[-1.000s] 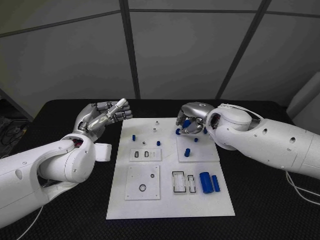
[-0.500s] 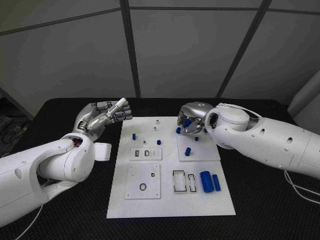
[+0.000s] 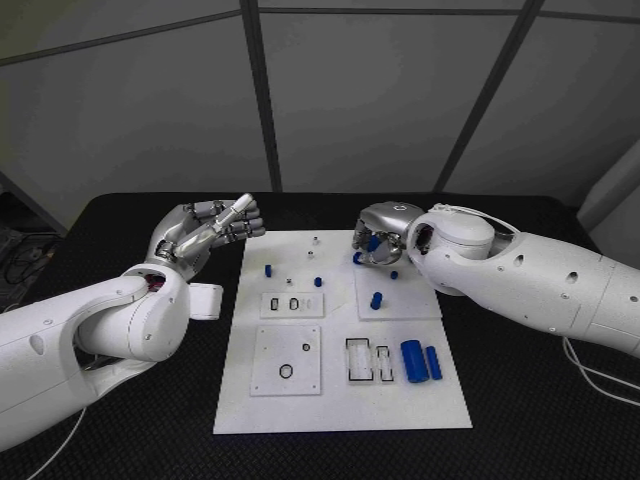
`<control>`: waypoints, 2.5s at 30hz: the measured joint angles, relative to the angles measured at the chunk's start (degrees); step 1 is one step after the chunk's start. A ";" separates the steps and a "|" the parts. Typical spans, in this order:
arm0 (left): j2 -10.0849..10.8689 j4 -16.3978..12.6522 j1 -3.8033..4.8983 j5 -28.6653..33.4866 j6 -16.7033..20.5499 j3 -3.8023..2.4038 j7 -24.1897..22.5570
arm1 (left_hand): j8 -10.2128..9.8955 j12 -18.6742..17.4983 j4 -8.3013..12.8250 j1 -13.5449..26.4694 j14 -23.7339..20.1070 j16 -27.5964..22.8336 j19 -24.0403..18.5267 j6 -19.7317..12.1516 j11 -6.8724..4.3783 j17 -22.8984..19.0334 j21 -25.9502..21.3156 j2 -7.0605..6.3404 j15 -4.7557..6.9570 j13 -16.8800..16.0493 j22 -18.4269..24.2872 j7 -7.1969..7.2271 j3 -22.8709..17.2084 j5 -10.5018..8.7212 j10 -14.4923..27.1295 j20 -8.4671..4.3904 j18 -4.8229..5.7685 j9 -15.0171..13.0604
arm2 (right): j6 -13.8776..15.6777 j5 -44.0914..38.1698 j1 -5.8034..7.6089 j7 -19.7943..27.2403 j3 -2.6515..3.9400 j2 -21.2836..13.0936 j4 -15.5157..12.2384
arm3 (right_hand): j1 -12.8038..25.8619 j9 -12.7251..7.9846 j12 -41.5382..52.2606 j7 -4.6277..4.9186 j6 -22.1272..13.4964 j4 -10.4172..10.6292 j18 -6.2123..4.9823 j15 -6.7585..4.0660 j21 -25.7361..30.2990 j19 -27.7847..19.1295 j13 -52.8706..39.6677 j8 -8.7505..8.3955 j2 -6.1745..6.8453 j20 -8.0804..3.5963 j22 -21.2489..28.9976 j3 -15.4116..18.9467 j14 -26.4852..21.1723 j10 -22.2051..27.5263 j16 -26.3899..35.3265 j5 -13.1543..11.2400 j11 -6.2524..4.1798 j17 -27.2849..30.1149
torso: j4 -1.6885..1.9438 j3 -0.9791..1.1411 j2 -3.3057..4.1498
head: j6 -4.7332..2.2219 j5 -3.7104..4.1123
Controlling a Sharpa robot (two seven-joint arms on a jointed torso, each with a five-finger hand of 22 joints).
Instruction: Assemble the parts on the task board
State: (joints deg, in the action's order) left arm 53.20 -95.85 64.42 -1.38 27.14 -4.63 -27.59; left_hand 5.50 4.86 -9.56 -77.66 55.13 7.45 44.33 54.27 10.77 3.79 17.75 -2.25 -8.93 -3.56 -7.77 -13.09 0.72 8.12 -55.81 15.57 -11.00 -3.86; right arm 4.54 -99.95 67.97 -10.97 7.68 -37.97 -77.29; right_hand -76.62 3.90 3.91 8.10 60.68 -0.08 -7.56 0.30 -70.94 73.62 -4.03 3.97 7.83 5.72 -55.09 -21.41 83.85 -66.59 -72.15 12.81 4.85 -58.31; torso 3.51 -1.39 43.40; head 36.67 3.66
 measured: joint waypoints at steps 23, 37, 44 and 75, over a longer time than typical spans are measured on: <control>0.00 -0.05 0.02 -0.01 -0.15 0.00 0.21 | -0.23 -0.26 0.00 0.30 -0.01 -0.18 0.20 0.20 0.00 0.00 0.00 0.31 0.01 0.01 0.06 -0.21 0.00 0.00 0.00 -0.20 0.00 -0.01 | -1.54 0.08 -0.01 0.64 0.00 1.15 1.38 | -0.77 0.14 0.00 -0.32 1.46 -0.08 0.92 0.00 -1.75 0.12 -0.02 0.00 -0.78 -0.12 -1.83 -2.92 0.00 -2.64 -1.55 -0.50 -0.46 -1.39 | 0.00 0.02 0.30 | 0.73 -0.25; 0.02 0.07 0.03 -0.01 -0.16 -0.01 0.24 | -0.56 -0.50 0.16 0.18 0.17 -0.45 0.20 0.20 0.00 0.00 0.00 0.43 -0.18 0.01 0.22 -0.21 0.16 0.00 0.00 -0.20 0.01 0.05 | -1.87 0.08 0.12 0.64 0.07 1.34 1.76 | -2.33 0.21 -0.04 -0.20 1.86 -1.01 0.90 -0.20 -2.61 0.31 -0.06 0.24 -0.69 -0.31 -2.89 -4.98 0.20 -3.23 -2.22 -2.67 -0.65 -1.95 | -0.01 0.03 0.40 | 0.99 -0.09; 0.03 0.12 0.05 -0.01 -0.16 -0.01 0.29 | -0.56 -0.50 0.33 0.07 0.17 -0.45 0.41 0.20 0.00 0.01 0.00 0.53 -0.18 0.01 0.27 -0.21 -0.01 0.00 0.00 0.01 0.01 0.05 | -1.31 0.11 0.13 0.71 0.06 1.34 1.75 | -2.77 0.19 -0.27 -0.10 2.76 -1.66 0.90 -0.20 -3.79 0.65 -0.04 0.24 -0.68 -0.65 -4.67 -6.24 0.20 -4.27 -2.70 -2.76 -0.64 -2.52 | -0.06 0.03 0.42 | 0.94 -0.04; 0.21 -0.02 0.11 -0.02 -0.38 -0.01 0.40 | -0.78 -0.76 0.81 -0.15 0.17 -0.99 0.61 0.20 0.00 0.01 -0.01 0.76 -0.18 0.01 0.44 -0.20 -0.16 0.00 0.00 -0.20 0.02 0.03 | 11.84 -0.15 0.02 0.11 0.01 7.38 4.63 | -3.54 0.28 0.04 0.00 3.68 -2.42 1.80 -0.62 -5.56 1.95 -0.34 0.24 -0.39 -0.51 -7.54 -6.98 0.19 -4.98 -3.53 -1.22 -0.76 -3.40 | 0.07 0.03 0.65 | -0.05 -0.62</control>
State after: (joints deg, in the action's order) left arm 53.42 -95.87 64.54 -1.40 26.75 -4.64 -27.19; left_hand 4.72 4.10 -8.76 -77.81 55.30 6.46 44.94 54.47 10.78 3.79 17.74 -1.49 -9.11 -3.55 -7.33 -13.30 0.56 8.13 -55.81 15.37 -10.98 -3.82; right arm 16.38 -100.10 67.99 -10.86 7.69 -30.58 -72.66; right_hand -80.16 4.17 3.95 8.09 64.36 -2.50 -5.76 -0.32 -76.50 75.57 -4.36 4.21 7.44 5.21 -62.63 -28.39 84.04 -71.57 -75.69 11.59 4.09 -61.70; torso 3.58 -1.36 44.06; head 36.61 3.04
